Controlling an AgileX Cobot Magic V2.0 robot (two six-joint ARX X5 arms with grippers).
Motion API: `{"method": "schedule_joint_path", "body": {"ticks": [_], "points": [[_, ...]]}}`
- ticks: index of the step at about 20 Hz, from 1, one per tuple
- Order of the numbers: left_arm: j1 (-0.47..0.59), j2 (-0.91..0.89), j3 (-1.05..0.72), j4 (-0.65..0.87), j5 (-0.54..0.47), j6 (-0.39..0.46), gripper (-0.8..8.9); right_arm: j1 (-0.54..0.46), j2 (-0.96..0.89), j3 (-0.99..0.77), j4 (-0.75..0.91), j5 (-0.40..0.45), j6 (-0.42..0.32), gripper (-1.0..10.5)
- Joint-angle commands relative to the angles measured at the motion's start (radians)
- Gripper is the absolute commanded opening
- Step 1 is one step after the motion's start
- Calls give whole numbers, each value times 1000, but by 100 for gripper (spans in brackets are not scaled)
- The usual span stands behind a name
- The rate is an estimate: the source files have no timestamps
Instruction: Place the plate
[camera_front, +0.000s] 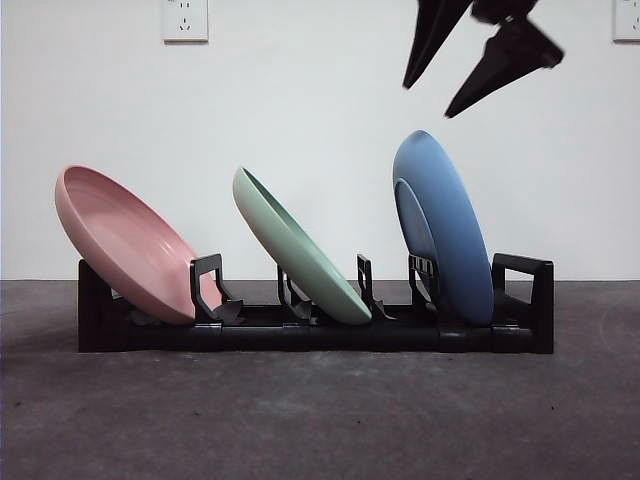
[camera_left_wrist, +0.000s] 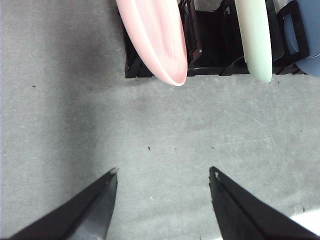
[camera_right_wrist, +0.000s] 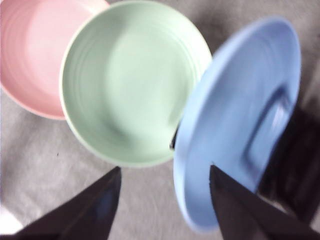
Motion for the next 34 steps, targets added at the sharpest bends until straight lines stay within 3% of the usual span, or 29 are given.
{"method": "schedule_joint_path", "body": {"ticks": [1, 7, 12, 16, 21, 25, 28, 32, 34], "points": [[-3, 5, 24, 6, 5, 3, 289, 13, 58, 47, 11, 0, -8, 252], [-3, 5, 24, 7, 5, 3, 289, 21, 139, 59, 25, 2, -23, 176], [-3, 5, 24, 7, 5, 3, 289, 23, 146, 59, 24, 1, -25, 16], [-3, 6, 24, 7, 5, 3, 289, 23, 145, 59, 0, -6, -14, 14], [-3, 6, 24, 7, 5, 3, 289, 23, 116, 105, -27, -111, 6, 14], [-3, 6, 24, 7, 5, 3, 289, 23, 48, 193, -74, -112, 8, 14], [-3, 6, 24, 8, 5, 3, 289, 26, -30, 216, -58, -162, -14, 14], [-3, 7, 24, 10, 5, 3, 281, 64, -151, 212, -30, -158, -35, 14], [-3, 7, 24, 18, 5, 3, 281, 104, -235, 175, 68, -108, -35, 14]]}}
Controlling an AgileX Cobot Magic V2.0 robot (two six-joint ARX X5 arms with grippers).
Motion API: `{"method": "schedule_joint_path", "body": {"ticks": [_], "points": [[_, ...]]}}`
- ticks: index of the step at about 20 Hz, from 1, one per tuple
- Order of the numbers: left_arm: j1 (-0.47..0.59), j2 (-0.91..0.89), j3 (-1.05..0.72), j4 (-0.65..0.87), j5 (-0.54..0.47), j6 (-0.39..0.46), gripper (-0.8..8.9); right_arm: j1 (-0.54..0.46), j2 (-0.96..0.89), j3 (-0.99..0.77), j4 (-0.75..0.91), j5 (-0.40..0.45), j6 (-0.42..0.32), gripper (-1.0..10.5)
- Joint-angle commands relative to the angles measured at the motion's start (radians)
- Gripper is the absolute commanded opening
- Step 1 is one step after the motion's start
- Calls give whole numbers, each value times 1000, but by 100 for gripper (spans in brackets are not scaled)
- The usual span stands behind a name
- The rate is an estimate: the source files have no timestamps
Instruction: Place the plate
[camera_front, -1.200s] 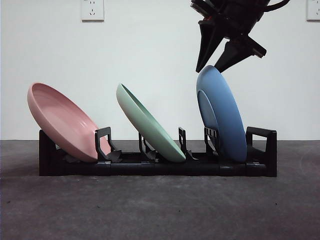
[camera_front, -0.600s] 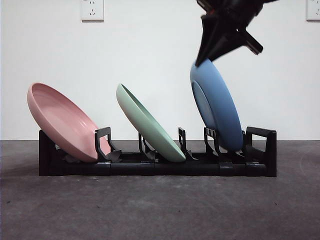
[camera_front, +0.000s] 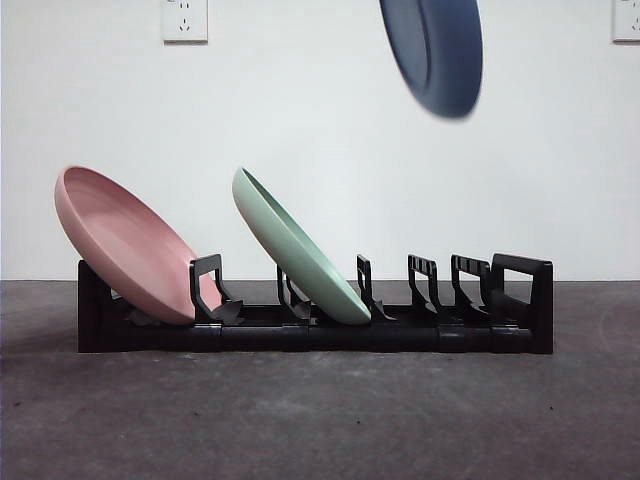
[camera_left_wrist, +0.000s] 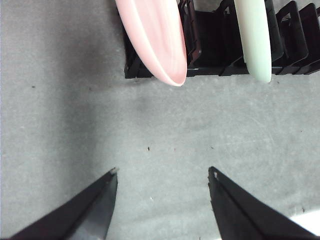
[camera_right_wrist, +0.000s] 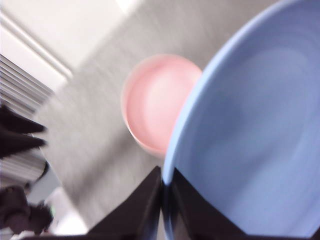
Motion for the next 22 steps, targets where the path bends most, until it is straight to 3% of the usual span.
{"method": "schedule_joint_path", "body": {"ticks": [1, 3, 11, 14, 22], "points": [[-3, 7, 24, 15, 4, 3, 281, 58, -90, -32, 128, 87, -25, 14], [-3, 7, 24, 18, 4, 3, 281, 119, -176, -114, 229, 166, -29, 14], [-3, 7, 24, 19, 4, 3, 281, 378, -461, -616, 528, 332, -40, 14], [-3, 7, 24, 27, 4, 4, 281, 496, -534, -782, 632, 435, -41, 14], [-3, 7, 24, 26, 4, 4, 281, 828, -572, -996, 682, 732, -124, 14]]}}
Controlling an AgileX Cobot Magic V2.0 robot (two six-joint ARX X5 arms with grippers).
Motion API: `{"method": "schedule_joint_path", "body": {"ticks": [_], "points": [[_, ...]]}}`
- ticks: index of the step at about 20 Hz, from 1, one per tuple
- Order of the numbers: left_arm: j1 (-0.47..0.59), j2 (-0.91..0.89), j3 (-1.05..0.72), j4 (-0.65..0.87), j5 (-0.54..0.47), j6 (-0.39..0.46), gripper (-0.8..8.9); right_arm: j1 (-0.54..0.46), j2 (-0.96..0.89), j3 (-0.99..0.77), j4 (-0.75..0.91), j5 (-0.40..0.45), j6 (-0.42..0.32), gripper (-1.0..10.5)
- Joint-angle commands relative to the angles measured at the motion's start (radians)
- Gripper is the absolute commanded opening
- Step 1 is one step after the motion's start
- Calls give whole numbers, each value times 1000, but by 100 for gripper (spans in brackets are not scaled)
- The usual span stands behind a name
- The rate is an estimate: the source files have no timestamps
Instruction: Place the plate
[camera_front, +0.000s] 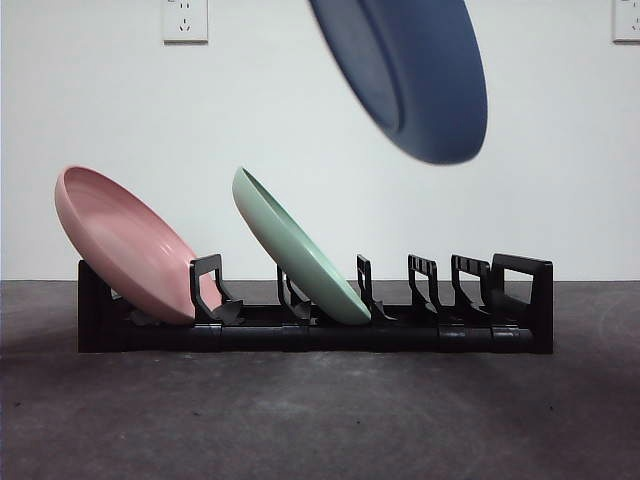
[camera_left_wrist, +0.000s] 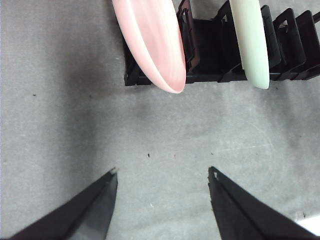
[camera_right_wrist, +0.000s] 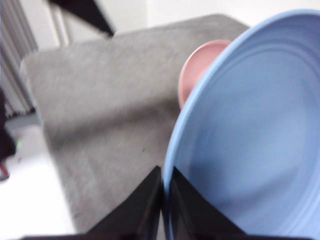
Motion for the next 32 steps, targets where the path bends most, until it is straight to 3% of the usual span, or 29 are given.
{"method": "schedule_joint_path", "body": {"ticks": [1, 6, 15, 25, 32], "points": [[-3, 7, 24, 5, 5, 3, 281, 93, 16, -3, 17, 62, -75, 14], [-3, 7, 24, 6, 4, 3, 281, 198, 92, -5, -127, 77, -142, 14], [-3, 7, 24, 6, 4, 8, 281, 208, 359, -4, -198, 33, -264, 14], [-3, 7, 24, 6, 4, 8, 281, 109, 578, -3, -104, 32, -339, 14], [-3, 7, 24, 5, 4, 8, 281, 58, 660, -3, -100, -14, -337, 22]]}}
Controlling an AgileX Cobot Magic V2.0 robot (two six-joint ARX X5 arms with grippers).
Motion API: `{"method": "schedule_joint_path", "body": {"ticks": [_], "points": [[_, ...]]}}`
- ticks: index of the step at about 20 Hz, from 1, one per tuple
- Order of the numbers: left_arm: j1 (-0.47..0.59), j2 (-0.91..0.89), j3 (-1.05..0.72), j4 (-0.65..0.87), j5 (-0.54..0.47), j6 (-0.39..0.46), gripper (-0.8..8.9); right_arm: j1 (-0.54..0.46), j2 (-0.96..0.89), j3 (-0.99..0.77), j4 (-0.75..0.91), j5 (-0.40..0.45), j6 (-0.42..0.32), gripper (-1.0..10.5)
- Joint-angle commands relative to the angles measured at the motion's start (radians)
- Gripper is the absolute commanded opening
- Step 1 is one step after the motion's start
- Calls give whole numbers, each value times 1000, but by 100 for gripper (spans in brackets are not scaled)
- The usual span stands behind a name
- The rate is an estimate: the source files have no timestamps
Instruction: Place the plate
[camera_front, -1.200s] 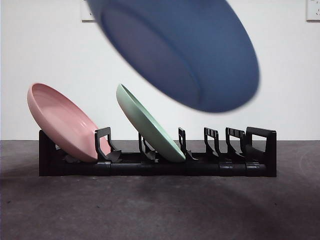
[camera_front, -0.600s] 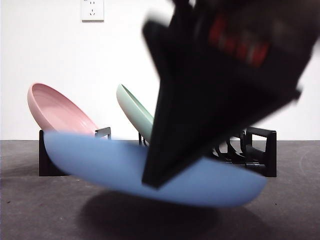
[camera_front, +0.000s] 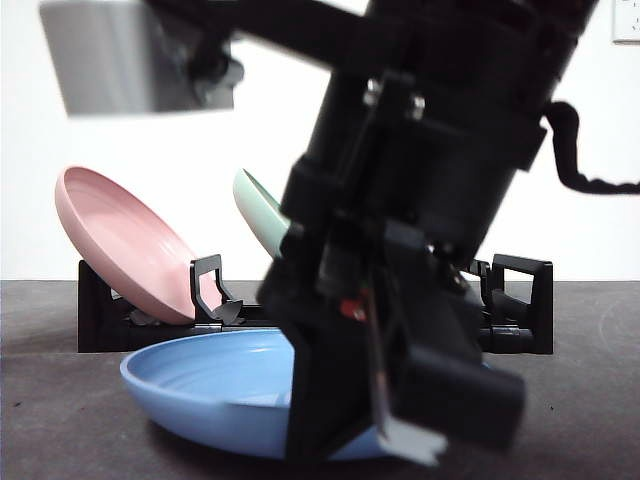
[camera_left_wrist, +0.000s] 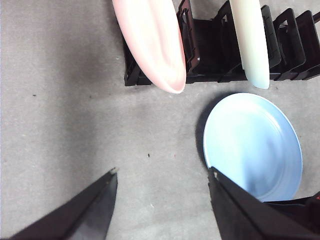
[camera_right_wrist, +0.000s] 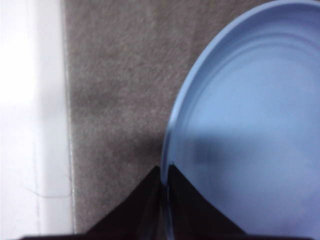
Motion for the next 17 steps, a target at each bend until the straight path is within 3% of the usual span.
{"method": "schedule_joint_path", "body": {"ticks": [1, 5, 9, 11, 14, 17], "points": [[-3, 7, 24, 5, 4, 8, 281, 11, 21, 8, -12, -5, 8, 31], [-3, 7, 24, 5, 4, 11, 281, 13, 18, 20, -10, -18, 87, 179], [-3, 7, 24, 8, 4, 11, 281, 14, -26, 126, -113, -161, 187, 269], [-3, 7, 24, 22, 4, 11, 281, 4, -100, 160, -108, -140, 200, 268], [-3, 7, 24, 71, 4, 6, 281, -95, -228, 159, -92, -79, 217, 267], [-3, 7, 24, 104, 4, 2, 281, -291, -343, 156, -142, -79, 222, 267]]}}
